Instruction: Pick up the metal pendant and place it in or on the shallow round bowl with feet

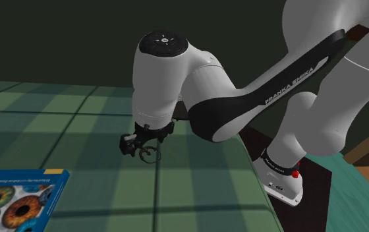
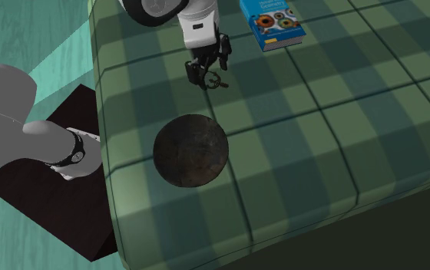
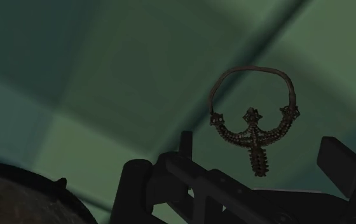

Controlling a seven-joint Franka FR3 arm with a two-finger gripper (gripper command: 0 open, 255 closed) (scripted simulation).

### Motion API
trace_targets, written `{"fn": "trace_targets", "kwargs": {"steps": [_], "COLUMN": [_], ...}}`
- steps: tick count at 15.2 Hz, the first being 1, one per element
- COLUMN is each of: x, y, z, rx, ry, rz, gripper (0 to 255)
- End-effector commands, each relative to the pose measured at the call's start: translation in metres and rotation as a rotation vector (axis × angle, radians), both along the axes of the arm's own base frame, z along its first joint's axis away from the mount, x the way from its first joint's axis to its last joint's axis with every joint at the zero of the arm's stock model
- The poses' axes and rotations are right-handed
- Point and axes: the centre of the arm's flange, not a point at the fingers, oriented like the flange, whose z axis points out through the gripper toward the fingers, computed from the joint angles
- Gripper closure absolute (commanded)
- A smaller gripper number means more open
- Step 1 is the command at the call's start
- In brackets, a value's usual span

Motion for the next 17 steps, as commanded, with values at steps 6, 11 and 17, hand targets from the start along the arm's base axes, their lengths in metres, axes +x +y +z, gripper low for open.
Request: {"fn": "trace_targets", "kwargs": {"steps": [6,11,17], "x": [0.0035,0.0035,0.0036], "y": [-0.0017,-0.0017,-0.0016], "z": [-0.0188,-0.0188,-0.0179], "rx": [0.000,0.000,0.000], "ry": [0.000,0.000,0.000], "rz": [-0.001,-0.001,-0.001], "gripper": [0,255,255]}}
